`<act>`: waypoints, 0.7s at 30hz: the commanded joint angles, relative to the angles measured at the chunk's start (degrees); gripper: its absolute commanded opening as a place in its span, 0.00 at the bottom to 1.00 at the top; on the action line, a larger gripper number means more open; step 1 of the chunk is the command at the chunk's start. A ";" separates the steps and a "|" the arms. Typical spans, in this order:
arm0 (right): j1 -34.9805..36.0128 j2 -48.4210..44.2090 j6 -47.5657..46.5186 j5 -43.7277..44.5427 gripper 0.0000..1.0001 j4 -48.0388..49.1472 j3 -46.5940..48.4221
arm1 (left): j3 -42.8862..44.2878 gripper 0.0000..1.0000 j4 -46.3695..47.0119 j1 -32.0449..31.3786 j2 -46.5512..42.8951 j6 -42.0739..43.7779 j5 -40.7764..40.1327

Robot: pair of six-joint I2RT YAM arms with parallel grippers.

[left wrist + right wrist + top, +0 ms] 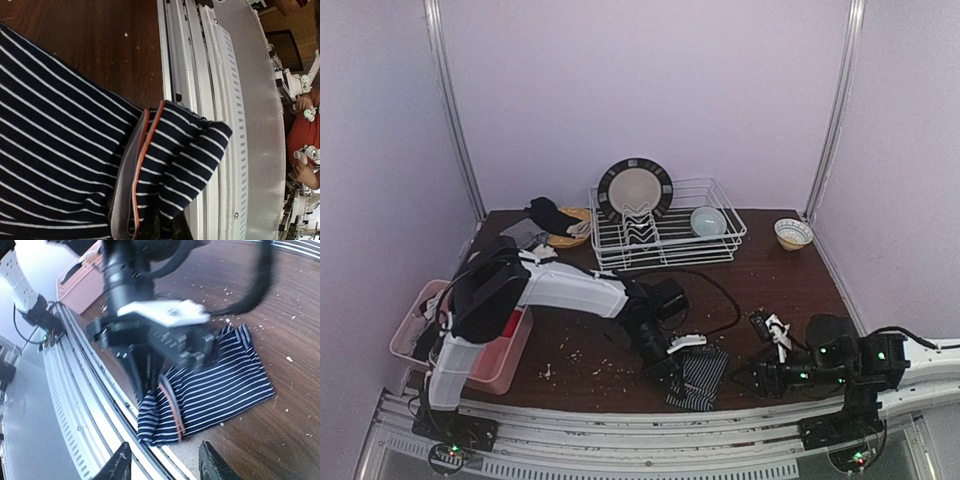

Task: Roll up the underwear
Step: Roll the underwear at the center of the board.

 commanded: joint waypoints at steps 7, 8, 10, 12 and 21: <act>8.01 14.62 -6.68 3.39 0.44 4.07 3.93 | 8.57 0.00 -9.55 2.19 9.93 -5.52 -0.67; 8.20 16.97 -6.92 3.59 0.44 4.62 4.60 | 8.61 0.00 -9.58 2.37 10.20 -5.91 -0.34; 8.33 20.80 -7.18 4.62 0.46 5.68 5.82 | 8.77 0.00 -9.79 2.71 10.85 -6.45 0.03; 8.27 23.89 -7.58 5.50 0.49 8.06 6.14 | 9.02 0.00 -10.41 2.89 11.25 -6.56 -0.09; 7.76 34.57 -6.64 7.55 0.49 9.18 9.41 | 10.23 0.00 -12.60 3.37 12.69 -6.57 -2.04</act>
